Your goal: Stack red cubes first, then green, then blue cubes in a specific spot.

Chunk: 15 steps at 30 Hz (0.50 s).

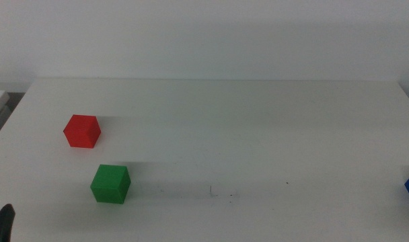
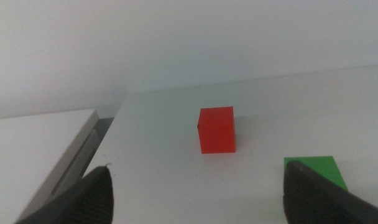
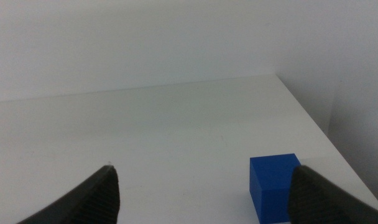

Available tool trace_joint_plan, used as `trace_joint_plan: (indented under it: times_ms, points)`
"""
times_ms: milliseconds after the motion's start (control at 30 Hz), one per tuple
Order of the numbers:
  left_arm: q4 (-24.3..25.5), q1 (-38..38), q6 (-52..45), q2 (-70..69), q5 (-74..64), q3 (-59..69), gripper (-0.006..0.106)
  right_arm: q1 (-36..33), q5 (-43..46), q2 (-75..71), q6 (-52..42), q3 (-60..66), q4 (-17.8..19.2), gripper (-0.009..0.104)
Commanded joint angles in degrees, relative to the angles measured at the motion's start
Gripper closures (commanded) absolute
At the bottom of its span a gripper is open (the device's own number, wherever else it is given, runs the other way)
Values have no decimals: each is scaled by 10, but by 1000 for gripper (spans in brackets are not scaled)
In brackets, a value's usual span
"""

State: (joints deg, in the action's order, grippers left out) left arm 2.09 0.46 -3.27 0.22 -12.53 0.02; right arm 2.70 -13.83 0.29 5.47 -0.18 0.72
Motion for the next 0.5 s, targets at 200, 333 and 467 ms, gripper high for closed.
trace_joint_plan:
  times_ms: [200,333,467]
  points:
    - [-17,0,1,-2,7,0,7,1,5,-3,-2,2,4,10]
    - [-16,4,33,0,13,0,7,1,5,-3,-2,2,4,10]
    - [-26,39,36,134,4,-66,7,1,5,-3,-2,2,4,10]
